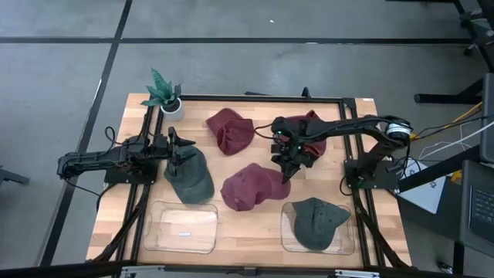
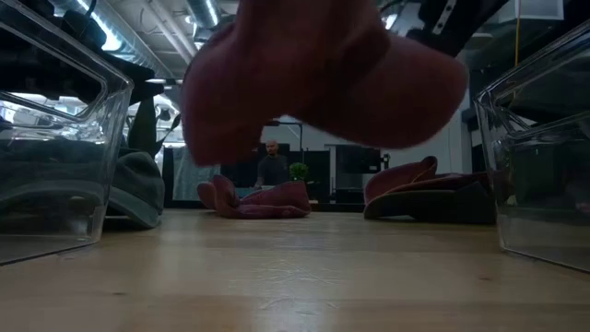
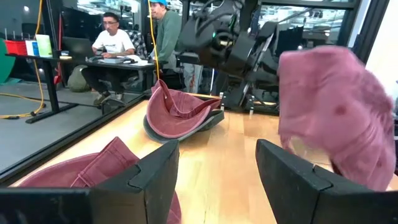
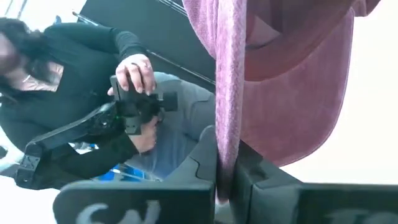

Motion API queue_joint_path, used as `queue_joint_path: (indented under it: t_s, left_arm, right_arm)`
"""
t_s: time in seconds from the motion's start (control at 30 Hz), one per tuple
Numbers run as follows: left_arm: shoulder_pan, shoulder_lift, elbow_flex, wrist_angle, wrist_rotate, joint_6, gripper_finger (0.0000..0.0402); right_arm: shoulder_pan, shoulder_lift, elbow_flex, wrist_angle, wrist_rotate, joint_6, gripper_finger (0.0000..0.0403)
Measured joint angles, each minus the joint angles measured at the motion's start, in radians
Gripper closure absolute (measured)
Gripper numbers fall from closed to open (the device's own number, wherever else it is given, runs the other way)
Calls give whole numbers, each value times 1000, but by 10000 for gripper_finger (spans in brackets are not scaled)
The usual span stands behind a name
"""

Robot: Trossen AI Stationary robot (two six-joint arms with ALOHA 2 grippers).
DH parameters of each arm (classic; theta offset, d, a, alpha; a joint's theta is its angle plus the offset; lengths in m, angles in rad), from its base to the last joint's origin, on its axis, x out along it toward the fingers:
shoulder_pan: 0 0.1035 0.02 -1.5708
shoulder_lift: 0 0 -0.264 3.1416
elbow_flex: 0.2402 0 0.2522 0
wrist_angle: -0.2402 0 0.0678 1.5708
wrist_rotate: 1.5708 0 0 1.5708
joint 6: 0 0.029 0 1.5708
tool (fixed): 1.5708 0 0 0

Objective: Pick & Place hat
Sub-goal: Put the bottom red cap into the left transparent bin

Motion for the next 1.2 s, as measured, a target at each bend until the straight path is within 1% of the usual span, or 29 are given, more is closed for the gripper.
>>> queue_joint_path:
  t_s: [0.13, 0.3, 0.4, 0.5, 0.57, 0.7, 0.9, 0.97, 1.07, 1.2]
  left_arm:
    - [0, 0, 0, 0, 0, 0, 192]
    - [0, 0, 0, 0, 0, 0, 192]
    - [0, 0, 0, 0, 1, 0, 192]
    - [0, 0, 0, 0, 1, 0, 192]
    - [0, 0, 0, 0, 1, 0, 192]
    - [0, 0, 0, 0, 1, 0, 192]
    - [0, 0, 0, 0, 2, 0, 192]
    - [0, 0, 0, 0, 2, 0, 192]
    - [0, 0, 0, 0, 2, 0, 192]
    - [0, 0, 0, 0, 2, 0, 192]
  right_arm:
    - [-20, 50, 0, 7, 13, -33, 389]
    - [-49, 120, 0, 8, 82, -78, 389]
    - [-58, 157, 0, 13, 84, -94, 389]
    - [-59, 178, 0, 15, 102, -102, 385]
    - [-58, 177, 1, 18, 137, -107, 376]
    - [-61, 176, 1, 24, 247, -139, 343]
    - [-64, 178, 1, 10, 488, -165, 286]
    - [-65, 180, 1, 2, 546, -171, 265]
    - [-65, 180, 1, -14, 608, -179, 234]
    - [-65, 180, 1, -30, 619, -189, 193]
